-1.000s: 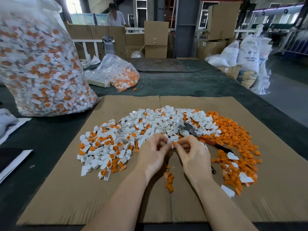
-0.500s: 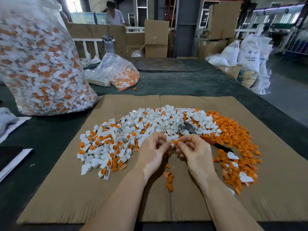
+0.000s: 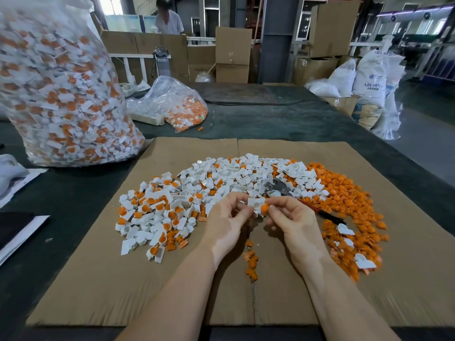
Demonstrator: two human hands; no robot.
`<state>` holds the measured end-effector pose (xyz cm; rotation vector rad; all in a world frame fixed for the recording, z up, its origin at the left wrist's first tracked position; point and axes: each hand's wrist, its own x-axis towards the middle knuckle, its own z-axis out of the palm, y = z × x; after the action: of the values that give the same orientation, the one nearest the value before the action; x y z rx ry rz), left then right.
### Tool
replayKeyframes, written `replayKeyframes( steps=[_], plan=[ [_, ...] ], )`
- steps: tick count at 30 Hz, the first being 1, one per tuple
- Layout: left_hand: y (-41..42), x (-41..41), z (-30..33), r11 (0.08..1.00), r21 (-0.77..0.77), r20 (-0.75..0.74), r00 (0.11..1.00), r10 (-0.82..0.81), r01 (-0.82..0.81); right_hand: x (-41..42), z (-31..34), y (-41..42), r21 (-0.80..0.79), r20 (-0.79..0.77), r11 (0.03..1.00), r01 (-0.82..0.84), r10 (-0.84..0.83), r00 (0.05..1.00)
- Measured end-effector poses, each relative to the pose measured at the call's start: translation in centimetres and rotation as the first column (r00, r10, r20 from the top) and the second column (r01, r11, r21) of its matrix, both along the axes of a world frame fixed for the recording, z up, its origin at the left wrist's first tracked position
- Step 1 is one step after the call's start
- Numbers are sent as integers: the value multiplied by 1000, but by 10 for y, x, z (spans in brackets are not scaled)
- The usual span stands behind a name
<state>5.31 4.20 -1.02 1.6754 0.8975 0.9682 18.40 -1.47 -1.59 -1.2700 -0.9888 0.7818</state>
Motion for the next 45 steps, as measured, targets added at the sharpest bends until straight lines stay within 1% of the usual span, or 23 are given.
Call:
replayKeyframes(
  steps=[4,6,7,8,10,12,14,17,20,22,24,26,28,29,31,34,35,37,39,41,42,43,45],
  plan=[
    [1,0,-1,1000,-6,2,1000,24,-24,0,1,0,-10,10,1000,-2,2,1000],
    [2,1,-4,996,-51,51,996,72,-70,-2,1,-1,-27,117,1000,4,-1,993],
    [3,1,-5,991,-79,76,991,109,-103,-4,1,-1,-43,227,999,7,3,974],
    [4,0,-6,986,-100,93,985,144,-135,-7,1,-1,-62,364,998,8,15,931],
    [7,0,-7,979,-111,93,979,181,-170,-13,-1,0,-102,616,995,6,58,786],
    [8,0,-8,977,-117,97,977,190,-178,-18,-3,0,-118,745,993,1,88,662],
    [8,0,-8,976,-121,101,976,193,-180,-19,-4,0,-122,789,993,-4,100,607],
    [7,1,-8,977,-110,83,978,191,-182,-19,-2,0,-146,803,989,-17,129,582],
    [7,1,-7,979,-98,57,981,186,-179,-20,0,0,-190,835,981,-33,179,520],
    [7,1,-7,980,-92,44,982,183,-178,-20,2,-1,-221,839,974,-43,212,502],
    [7,1,-7,981,-87,31,984,176,-172,-17,7,-2,-220,844,975,-24,203,497],
    [7,1,-7,982,-93,29,985,167,-164,-8,15,-5,-189,872,979,71,134,471],
    [7,1,-6,982,-93,23,985,168,-165,5,27,-10,-177,915,956,234,73,397],
    [7,1,-6,982,-93,23,985,169,-167,13,33,-13,-194,933,928,318,74,352],
    [7,2,-7,982,-99,28,986,166,-162,27,44,-18,-282,943,842,460,156,294],
    [7,2,-7,982,-103,26,986,162,-159,38,53,-24,-438,899,718,540,341,276],
    [7,2,-8,982,-101,23,986,163,-160,39,54,-25,-460,888,700,546,371,272],
    [7,2,-8,982,-100,24,986,162,-159,40,55,-23,-458,889,699,549,372,268],
    [7,3,-8,983,-95,11,987,158,-156,40,53,-20,-407,913,732,547,313,260],
    [8,3,-8,985,-81,1,988,153,-152,39,51,-14,-325,941,795,512,217,261],
    [8,3,-9,986,-74,2,989,148,-147,37,49,-10,-280,947,835,474,160,278],
    [8,3,-9,988,-63,0,990,142,-142,34,48,-7,-233,941,875,424,91,327],
    [8,3,-8,991,-45,-9,992,129,-129,25,47,-1,-136,873,929,344,-52,485]
  ],
)
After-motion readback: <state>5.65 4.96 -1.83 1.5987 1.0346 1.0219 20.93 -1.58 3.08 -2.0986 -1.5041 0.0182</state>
